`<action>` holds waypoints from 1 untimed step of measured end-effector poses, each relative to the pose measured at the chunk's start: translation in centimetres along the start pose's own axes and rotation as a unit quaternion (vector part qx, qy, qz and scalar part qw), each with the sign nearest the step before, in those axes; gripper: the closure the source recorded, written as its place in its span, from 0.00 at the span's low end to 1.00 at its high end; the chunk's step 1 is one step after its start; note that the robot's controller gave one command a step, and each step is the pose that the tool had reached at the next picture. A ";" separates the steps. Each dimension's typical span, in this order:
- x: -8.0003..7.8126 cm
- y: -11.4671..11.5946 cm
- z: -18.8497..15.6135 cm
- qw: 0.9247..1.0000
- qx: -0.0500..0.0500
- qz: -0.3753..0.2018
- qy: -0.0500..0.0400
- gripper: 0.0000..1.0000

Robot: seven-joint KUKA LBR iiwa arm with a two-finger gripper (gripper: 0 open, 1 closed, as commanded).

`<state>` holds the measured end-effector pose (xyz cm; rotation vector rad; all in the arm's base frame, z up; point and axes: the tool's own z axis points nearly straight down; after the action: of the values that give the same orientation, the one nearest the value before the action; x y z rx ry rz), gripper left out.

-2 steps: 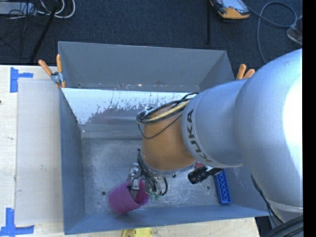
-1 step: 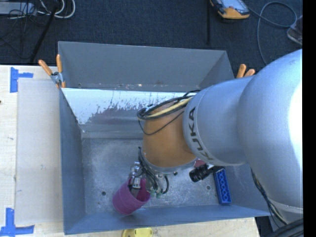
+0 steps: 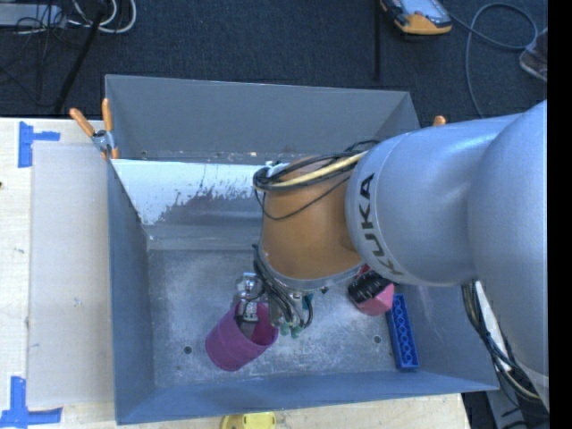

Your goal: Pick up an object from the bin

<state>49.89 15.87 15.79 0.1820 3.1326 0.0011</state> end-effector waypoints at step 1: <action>-2.6 -2.1 5.2 1.000 -0.001 -0.009 0.000 1.00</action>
Offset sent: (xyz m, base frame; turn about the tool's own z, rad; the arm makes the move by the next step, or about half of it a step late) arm 0.0258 0.0157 0.0120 0.0001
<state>52.29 13.49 10.59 0.1523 3.1334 0.0029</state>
